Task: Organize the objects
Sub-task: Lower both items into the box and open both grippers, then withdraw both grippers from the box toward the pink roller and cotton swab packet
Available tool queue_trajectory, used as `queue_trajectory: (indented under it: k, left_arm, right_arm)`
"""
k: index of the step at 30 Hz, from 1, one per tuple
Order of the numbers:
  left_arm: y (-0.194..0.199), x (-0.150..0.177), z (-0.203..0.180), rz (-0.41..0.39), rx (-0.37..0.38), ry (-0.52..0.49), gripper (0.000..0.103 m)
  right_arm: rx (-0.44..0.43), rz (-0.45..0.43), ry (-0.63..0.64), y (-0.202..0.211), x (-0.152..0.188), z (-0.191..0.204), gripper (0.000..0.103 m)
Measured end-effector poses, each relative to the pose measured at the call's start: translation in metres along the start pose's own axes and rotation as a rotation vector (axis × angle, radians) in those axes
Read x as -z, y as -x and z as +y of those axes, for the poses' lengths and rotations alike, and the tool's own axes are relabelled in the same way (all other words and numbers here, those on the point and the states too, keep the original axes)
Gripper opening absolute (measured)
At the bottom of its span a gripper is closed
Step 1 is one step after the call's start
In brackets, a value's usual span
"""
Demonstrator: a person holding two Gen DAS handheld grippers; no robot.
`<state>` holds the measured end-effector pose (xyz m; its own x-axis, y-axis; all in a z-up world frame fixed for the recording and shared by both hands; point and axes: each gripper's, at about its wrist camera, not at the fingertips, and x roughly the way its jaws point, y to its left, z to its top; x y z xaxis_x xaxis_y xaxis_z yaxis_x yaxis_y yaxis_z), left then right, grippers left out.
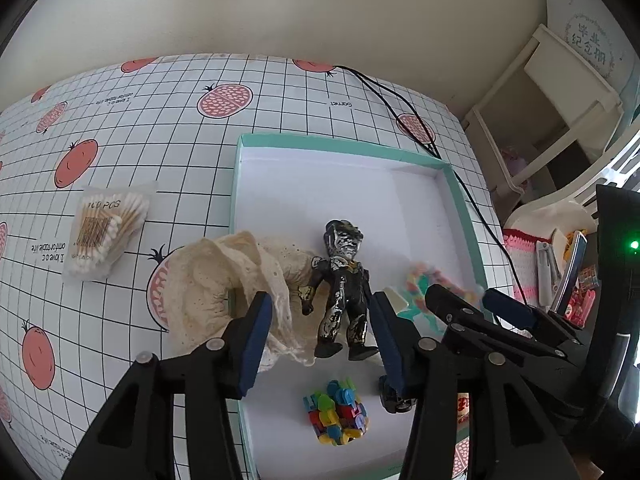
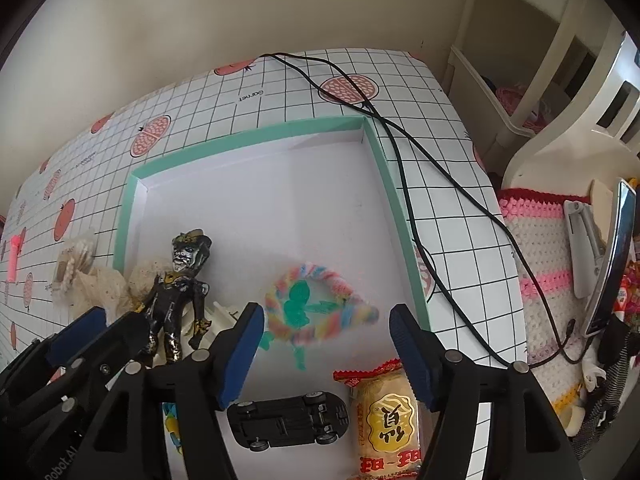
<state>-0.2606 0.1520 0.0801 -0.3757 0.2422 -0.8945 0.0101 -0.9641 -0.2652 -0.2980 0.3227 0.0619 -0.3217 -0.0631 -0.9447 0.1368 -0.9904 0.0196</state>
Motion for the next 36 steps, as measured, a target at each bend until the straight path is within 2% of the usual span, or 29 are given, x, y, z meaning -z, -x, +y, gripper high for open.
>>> queue_trajectory:
  k: [11, 15, 18, 21, 24, 28, 36]
  left_arm:
    - [0.034, -0.009, -0.003, -0.069, -0.001, -0.016, 0.054]
    - [0.042, -0.013, 0.007, -0.096, -0.028, 0.021, 0.062]
    - [0.041, -0.016, 0.019, -0.089, -0.053, 0.059, 0.063]
    - [0.041, -0.019, 0.031, -0.084, -0.080, 0.091, 0.069]
    - [0.040, -0.020, 0.044, -0.079, -0.100, 0.122, 0.069]
    - [0.040, -0.020, 0.060, -0.070, -0.112, 0.153, 0.078]
    - [0.036, -0.020, 0.079, -0.058, -0.139, 0.171, 0.082]
  right_arm:
    - [-0.010, -0.060, 0.012, 0.034, -0.009, 0.003, 0.071]
    - [-0.022, -0.081, 0.031, 0.046, -0.012, 0.009, 0.080]
    - [-0.009, -0.093, 0.047, 0.051, -0.013, 0.013, 0.085]
    - [-0.011, -0.092, 0.051, 0.051, -0.013, 0.014, 0.092]
    - [-0.009, -0.090, 0.058, 0.049, -0.012, 0.017, 0.098]
    - [-0.008, -0.095, 0.076, 0.049, -0.011, 0.022, 0.101]
    - [-0.004, -0.103, 0.083, 0.048, -0.011, 0.027, 0.103]
